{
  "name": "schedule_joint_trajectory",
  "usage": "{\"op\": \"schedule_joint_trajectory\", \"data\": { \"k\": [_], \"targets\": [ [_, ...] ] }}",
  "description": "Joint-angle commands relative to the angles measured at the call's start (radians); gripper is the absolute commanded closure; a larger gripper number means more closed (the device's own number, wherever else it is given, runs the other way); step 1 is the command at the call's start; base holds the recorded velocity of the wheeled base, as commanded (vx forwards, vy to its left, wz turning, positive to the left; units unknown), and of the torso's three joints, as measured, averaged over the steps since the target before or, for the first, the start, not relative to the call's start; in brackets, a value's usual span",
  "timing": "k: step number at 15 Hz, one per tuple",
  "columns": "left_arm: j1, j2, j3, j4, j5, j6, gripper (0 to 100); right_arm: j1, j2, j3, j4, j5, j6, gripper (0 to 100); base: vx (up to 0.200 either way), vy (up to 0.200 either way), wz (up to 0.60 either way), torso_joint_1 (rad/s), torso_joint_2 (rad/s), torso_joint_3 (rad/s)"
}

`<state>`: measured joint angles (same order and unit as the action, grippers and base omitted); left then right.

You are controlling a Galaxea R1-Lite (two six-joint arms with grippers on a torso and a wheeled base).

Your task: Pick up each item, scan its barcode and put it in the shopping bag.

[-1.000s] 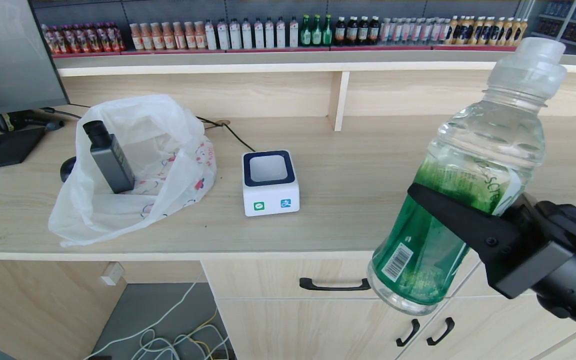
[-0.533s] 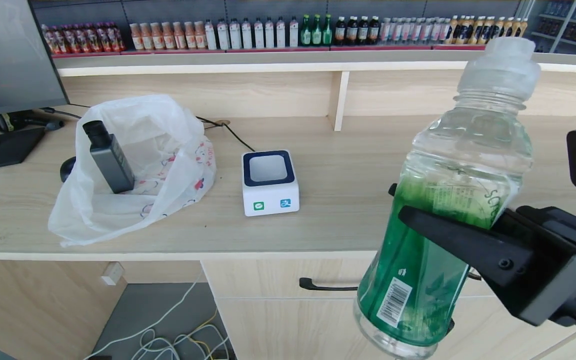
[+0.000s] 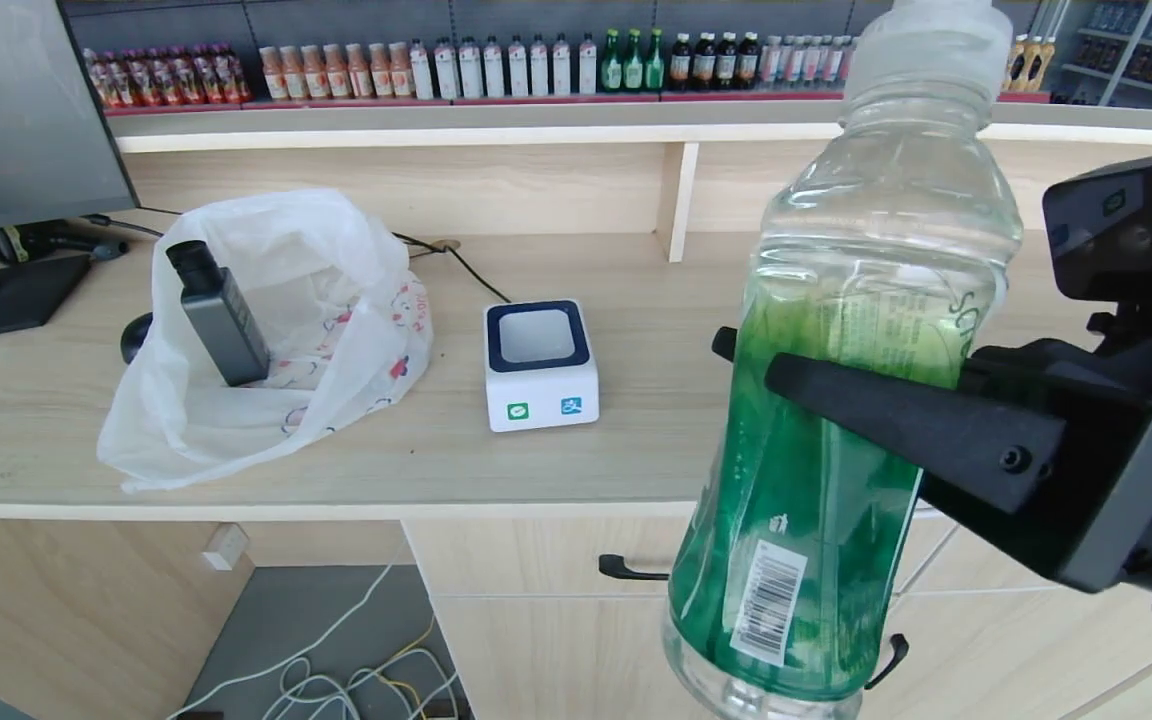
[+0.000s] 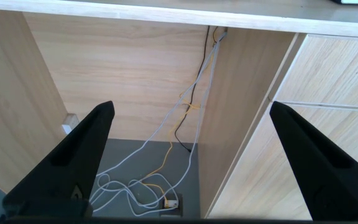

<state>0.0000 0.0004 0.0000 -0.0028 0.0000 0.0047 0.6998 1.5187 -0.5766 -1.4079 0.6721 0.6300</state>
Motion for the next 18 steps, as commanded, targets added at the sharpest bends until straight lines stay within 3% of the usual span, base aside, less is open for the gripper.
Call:
{"op": "schedule_joint_trajectory", "data": {
  "k": [1,6,18],
  "targets": [
    [0.0,0.0,0.0,0.0,0.0,0.0,0,0.001,0.051,-0.051,0.0,0.001,0.016,100,0.0,0.0,0.0,0.0,0.0,0.0],
    [0.0,0.0,0.0,0.0,0.0,0.0,0,-0.011,0.064,-0.025,-0.14,0.063,0.169,100,0.0,0.0,0.0,0.0,0.0,0.0],
    [0.0,0.0,0.0,0.0,0.0,0.0,0,-0.013,0.118,-0.031,-0.163,0.106,0.174,100,0.0,0.0,0.0,0.0,0.0,0.0]
  ]
}}
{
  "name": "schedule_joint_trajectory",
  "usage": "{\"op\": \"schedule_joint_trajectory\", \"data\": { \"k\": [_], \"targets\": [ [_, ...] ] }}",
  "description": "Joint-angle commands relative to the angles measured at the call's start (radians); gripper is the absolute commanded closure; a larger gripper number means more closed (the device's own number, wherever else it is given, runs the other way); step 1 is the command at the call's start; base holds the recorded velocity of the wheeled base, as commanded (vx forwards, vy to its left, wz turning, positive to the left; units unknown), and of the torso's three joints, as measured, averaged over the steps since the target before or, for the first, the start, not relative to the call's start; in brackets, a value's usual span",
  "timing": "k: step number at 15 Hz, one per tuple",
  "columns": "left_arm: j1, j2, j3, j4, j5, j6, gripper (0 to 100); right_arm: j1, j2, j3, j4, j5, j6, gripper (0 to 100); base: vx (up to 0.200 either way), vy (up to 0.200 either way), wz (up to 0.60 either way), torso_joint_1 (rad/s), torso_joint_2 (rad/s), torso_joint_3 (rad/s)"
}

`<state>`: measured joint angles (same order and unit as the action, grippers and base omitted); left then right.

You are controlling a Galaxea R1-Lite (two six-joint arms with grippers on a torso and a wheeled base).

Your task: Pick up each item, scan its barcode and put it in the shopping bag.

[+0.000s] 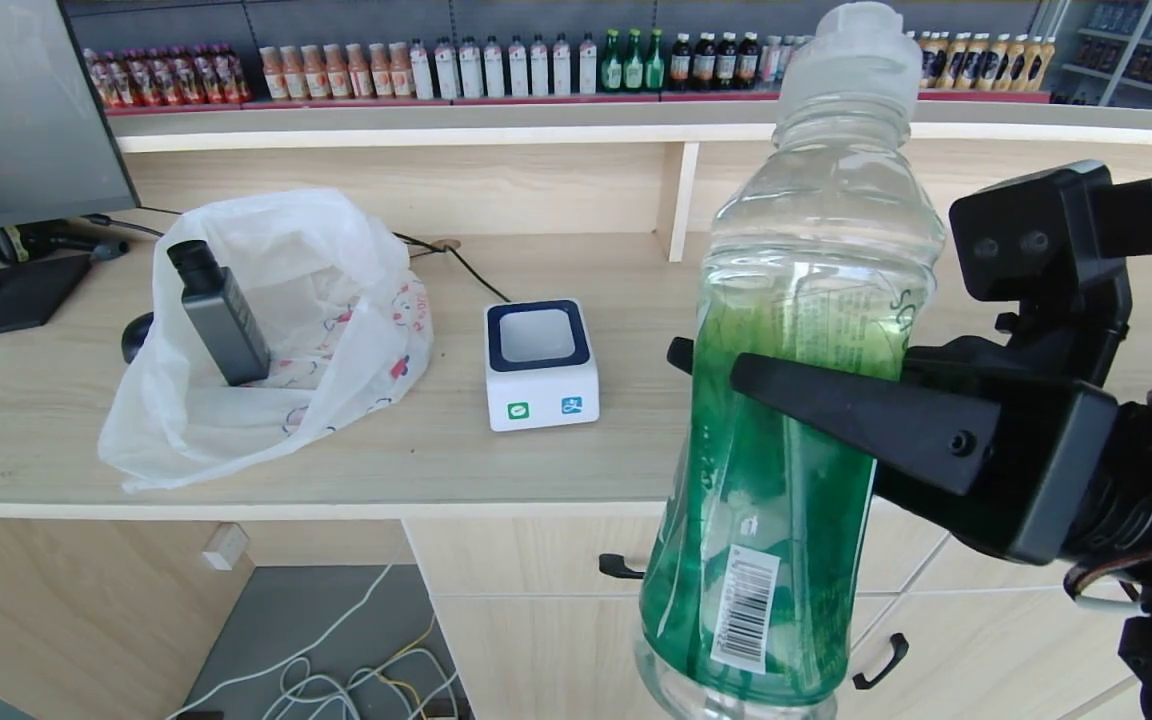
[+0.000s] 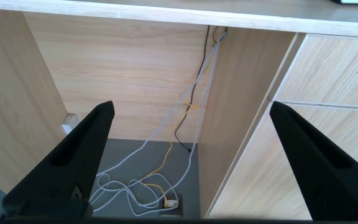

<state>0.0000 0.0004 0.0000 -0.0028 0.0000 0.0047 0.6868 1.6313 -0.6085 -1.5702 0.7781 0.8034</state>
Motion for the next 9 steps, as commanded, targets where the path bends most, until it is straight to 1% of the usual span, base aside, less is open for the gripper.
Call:
{"op": "schedule_joint_trajectory", "data": {
  "k": [1,9],
  "targets": [
    [0.0,0.0,0.0,0.0,0.0,0.0,0,0.0,0.005,0.004,-0.001,0.0,0.0,100,0.0,0.0,0.0,0.0,0.0,0.0],
    [0.0,0.0,0.0,0.0,0.0,0.0,0,0.0,0.002,0.006,-0.001,0.001,-0.006,100,0.0,0.0,0.0,0.0,0.0,0.0]
  ]
}}
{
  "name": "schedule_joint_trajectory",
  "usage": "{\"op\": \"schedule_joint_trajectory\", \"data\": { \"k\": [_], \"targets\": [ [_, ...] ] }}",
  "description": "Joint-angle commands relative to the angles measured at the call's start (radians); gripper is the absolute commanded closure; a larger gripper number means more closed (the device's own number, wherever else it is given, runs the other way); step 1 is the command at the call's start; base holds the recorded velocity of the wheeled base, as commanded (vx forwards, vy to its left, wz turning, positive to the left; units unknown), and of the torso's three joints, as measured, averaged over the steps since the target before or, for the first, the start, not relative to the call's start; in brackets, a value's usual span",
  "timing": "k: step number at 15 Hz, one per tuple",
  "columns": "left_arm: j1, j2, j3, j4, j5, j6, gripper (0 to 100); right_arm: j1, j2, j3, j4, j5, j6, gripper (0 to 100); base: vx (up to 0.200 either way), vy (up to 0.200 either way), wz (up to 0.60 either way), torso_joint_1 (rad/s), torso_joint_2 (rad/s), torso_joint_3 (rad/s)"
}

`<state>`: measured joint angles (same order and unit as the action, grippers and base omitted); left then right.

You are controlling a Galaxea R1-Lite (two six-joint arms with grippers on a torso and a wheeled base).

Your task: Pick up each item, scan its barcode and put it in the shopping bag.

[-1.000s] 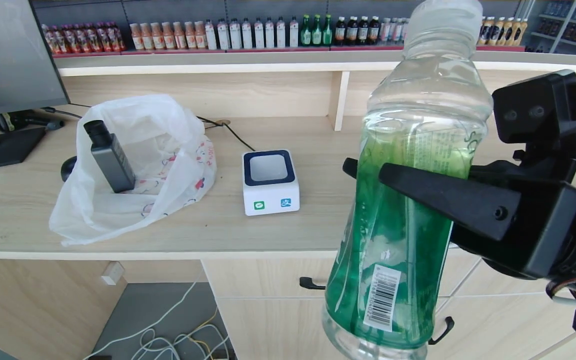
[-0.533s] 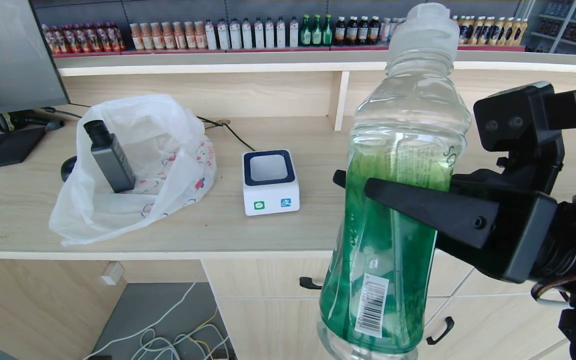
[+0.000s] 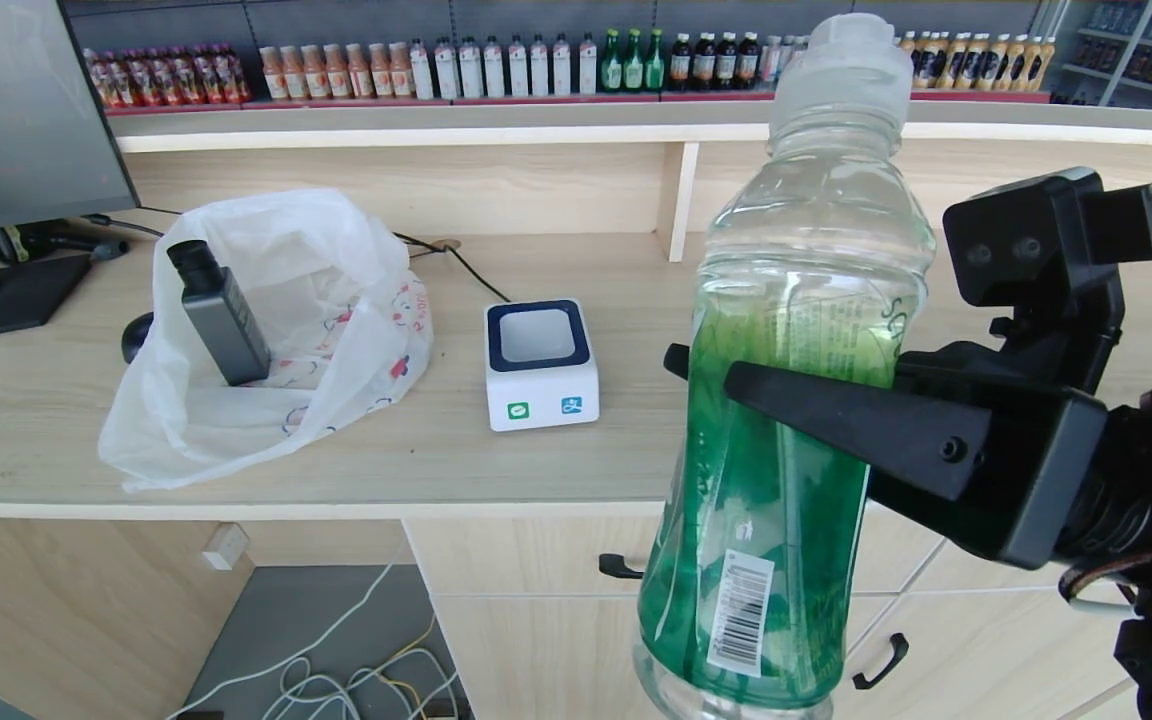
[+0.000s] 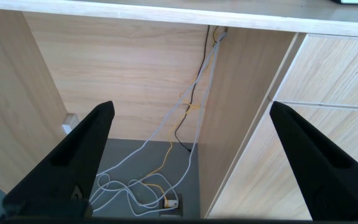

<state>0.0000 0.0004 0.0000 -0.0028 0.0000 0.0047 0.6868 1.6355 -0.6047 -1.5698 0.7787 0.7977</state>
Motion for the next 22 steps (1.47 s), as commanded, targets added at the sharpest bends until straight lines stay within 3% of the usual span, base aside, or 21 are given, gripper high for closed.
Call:
{"op": "schedule_joint_trajectory", "data": {
  "k": [1,4,9,13,18,19,22],
  "targets": [
    [0.0,0.0,0.0,0.0,0.0,0.0,0,0.0,-0.002,0.002,-0.001,0.001,-0.003,100,0.0,0.0,0.0,0.0,0.0,0.0],
    [0.0,0.0,0.0,0.0,0.0,0.0,0,0.0,-0.008,0.002,-0.001,0.001,-0.015,100,0.0,0.0,0.0,0.0,0.0,0.0],
    [0.0,0.0,0.0,0.0,0.0,0.0,0,-0.004,-0.005,0.033,-0.001,-0.021,-0.155,100,0.0,0.0,0.0,0.0,0.0,0.0],
    [0.0,0.0,0.0,0.0,0.0,0.0,0,0.002,-0.008,0.072,-0.001,-0.131,-0.396,100,0.0,0.0,0.0,0.0,0.0,0.0],
    [0.0,0.0,0.0,0.0,0.0,0.0,0,0.016,-0.008,0.075,-0.001,-0.406,-0.601,100,0.0,0.0,0.0,0.0,0.0,0.0],
    [0.0,0.0,0.0,0.0,0.0,0.0,0,0.028,-0.016,0.077,-0.001,-0.527,-0.65,100,0.0,0.0,0.0,0.0,0.0,0.0],
    [0.0,0.0,0.0,0.0,0.0,0.0,0,0.069,-0.005,0.057,-0.001,-0.731,-0.773,100,0.0,0.0,0.0,0.0,0.0,0.0]
  ]
}}
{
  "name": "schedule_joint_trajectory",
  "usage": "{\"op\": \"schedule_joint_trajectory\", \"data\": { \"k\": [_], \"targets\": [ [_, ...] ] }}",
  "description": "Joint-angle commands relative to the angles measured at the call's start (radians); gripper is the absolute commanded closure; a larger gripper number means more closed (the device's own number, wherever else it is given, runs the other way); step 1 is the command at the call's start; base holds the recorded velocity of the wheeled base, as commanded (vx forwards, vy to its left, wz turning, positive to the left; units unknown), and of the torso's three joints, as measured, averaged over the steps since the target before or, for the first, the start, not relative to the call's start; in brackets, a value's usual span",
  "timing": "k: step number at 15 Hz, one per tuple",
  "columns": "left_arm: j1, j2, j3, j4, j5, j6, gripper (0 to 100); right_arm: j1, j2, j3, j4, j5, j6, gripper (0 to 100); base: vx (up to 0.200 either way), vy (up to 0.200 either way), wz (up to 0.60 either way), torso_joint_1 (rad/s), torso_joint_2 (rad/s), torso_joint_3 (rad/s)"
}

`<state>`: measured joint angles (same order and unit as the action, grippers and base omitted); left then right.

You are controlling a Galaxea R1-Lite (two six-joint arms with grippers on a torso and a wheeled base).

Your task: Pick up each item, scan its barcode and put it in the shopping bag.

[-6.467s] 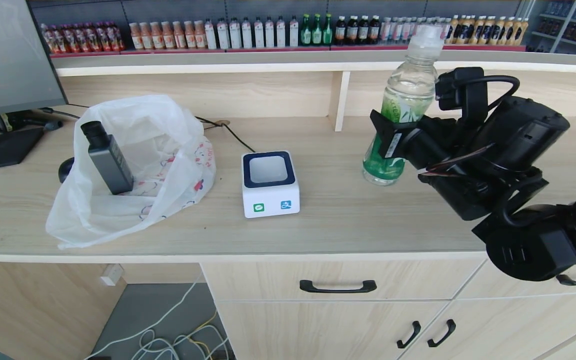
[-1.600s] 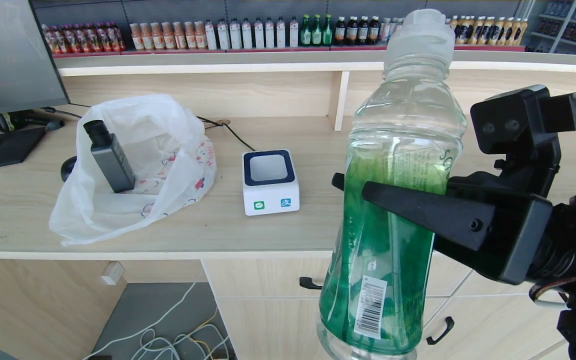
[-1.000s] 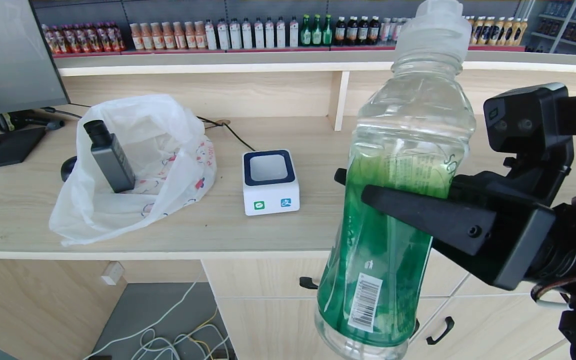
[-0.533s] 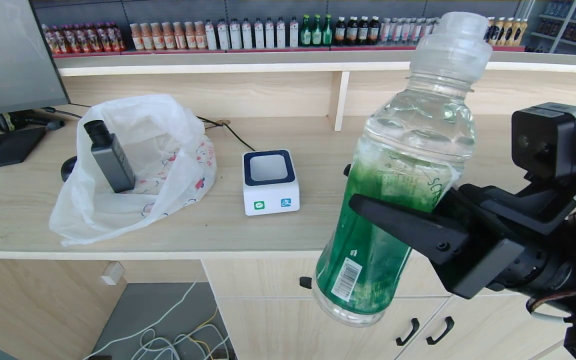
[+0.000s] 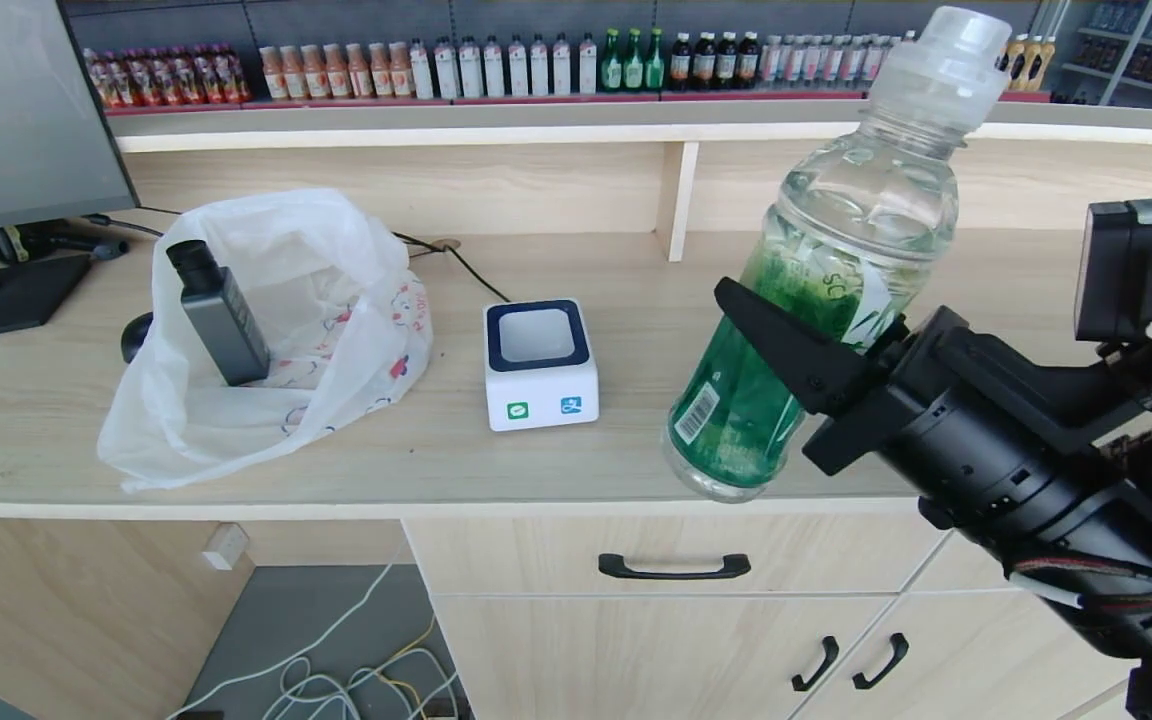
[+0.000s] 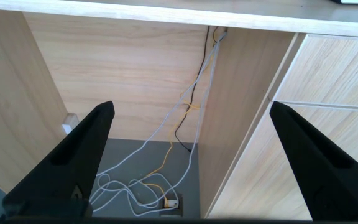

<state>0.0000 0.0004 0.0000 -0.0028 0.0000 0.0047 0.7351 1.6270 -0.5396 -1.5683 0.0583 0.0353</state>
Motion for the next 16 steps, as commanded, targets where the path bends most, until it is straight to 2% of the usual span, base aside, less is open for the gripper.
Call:
{"op": "schedule_joint_trajectory", "data": {
  "k": [1,3,5,10,14,16],
  "targets": [
    [0.0,0.0,0.0,0.0,0.0,0.0,0,0.024,0.004,-0.011,-0.003,-0.055,-0.043,100,0.0,0.0,0.0,0.0,0.0,0.0],
    [0.0,0.0,0.0,0.0,0.0,0.0,0,0.015,0.002,-0.026,-0.003,-0.169,-0.1,100,0.0,0.0,0.0,0.0,0.0,0.0],
    [0.0,0.0,0.0,0.0,0.0,0.003,0,0.007,-0.004,-0.034,-0.003,-0.227,-0.126,100,0.0,0.0,0.0,0.0,0.0,0.0],
    [0.0,0.0,0.0,0.0,0.0,0.001,0,-0.106,-0.004,-0.043,-0.003,-0.23,-0.068,100,0.0,0.0,0.0,0.0,0.0,0.0],
    [0.0,0.0,0.0,0.0,0.0,0.001,0,-0.117,-0.006,-0.037,-0.003,-0.233,-0.022,100,0.0,0.0,0.0,0.0,0.0,0.0],
    [0.0,0.0,0.0,0.0,0.0,0.001,0,-0.163,-0.007,-0.054,-0.003,-0.236,-0.035,100,0.0,0.0,0.0,0.0,0.0,0.0]
  ]
}}
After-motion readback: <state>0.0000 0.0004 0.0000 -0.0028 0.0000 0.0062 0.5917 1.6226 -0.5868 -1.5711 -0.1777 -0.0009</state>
